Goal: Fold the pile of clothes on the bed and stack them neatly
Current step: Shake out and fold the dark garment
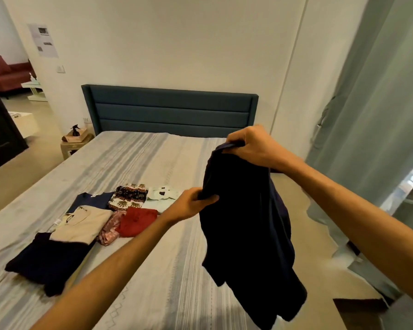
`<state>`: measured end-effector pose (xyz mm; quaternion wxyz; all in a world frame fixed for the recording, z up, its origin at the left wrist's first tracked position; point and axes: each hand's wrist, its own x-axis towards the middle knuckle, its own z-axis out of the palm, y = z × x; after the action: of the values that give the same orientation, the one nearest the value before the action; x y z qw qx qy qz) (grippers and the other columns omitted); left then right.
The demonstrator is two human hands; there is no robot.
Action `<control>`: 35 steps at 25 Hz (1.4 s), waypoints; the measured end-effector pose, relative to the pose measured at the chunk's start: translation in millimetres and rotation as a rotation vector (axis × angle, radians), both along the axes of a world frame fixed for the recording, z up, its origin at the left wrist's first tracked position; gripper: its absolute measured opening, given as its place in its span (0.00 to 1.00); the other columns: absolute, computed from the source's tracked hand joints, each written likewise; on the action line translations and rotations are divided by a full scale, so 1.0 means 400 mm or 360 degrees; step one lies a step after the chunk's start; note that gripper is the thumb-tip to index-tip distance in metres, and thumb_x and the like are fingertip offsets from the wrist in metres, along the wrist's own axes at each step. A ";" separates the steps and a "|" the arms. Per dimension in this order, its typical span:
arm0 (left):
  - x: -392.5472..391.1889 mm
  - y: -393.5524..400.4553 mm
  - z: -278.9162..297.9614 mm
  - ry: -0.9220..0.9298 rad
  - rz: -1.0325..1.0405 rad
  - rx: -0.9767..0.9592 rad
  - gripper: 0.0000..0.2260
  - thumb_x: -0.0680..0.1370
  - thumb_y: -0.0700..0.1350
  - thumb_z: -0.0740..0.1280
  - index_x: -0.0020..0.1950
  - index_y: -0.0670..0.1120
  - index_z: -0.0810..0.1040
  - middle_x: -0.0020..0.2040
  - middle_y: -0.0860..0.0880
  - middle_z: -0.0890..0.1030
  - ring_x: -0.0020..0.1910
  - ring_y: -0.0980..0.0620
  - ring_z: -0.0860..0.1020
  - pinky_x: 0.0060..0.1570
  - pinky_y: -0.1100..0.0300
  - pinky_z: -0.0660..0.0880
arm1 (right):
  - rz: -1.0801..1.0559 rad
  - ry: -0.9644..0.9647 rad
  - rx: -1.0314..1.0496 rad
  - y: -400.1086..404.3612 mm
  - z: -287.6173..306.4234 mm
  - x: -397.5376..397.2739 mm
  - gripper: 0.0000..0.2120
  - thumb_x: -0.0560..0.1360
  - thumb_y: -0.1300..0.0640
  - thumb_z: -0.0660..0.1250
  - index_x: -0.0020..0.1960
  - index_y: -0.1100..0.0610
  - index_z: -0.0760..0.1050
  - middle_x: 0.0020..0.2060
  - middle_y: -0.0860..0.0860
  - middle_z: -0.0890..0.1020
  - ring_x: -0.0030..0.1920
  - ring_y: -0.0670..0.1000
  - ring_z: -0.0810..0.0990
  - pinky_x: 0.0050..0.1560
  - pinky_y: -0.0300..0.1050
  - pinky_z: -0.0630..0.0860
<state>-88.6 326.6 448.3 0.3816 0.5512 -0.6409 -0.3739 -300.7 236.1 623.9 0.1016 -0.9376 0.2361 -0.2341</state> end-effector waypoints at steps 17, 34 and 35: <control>-0.203 -0.156 0.029 0.0057 -0.0287 -0.0011 0.35 0.77 0.57 0.73 0.79 0.63 0.59 0.80 0.53 0.64 0.75 0.51 0.69 0.72 0.50 0.69 | -0.0394 -0.0081 0.0305 -0.061 -0.031 -0.340 0.16 0.73 0.35 0.62 0.45 0.43 0.83 0.29 0.40 0.81 0.31 0.46 0.76 0.32 0.33 0.69; -0.113 -0.213 0.129 -0.1236 -0.0144 -0.0839 0.27 0.74 0.63 0.74 0.62 0.52 0.65 0.46 0.52 0.77 0.35 0.52 0.74 0.36 0.56 0.77 | -0.0892 0.0349 0.0563 -0.280 -0.457 -0.464 0.13 0.76 0.65 0.64 0.42 0.48 0.78 0.40 0.49 0.82 0.45 0.53 0.79 0.45 0.51 0.75; -0.085 -0.219 0.112 -0.1351 -0.0087 -0.0924 0.25 0.76 0.54 0.74 0.64 0.51 0.63 0.50 0.49 0.75 0.37 0.50 0.73 0.35 0.52 0.78 | -0.0879 -0.0057 0.0796 -0.287 -0.455 -0.461 0.16 0.77 0.69 0.63 0.44 0.50 0.81 0.39 0.47 0.84 0.44 0.50 0.81 0.44 0.48 0.76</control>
<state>-122.8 239.0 493.1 0.2152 0.5087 -0.8310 0.0661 -484.9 121.3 441.8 0.2648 -0.7805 0.5282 -0.2041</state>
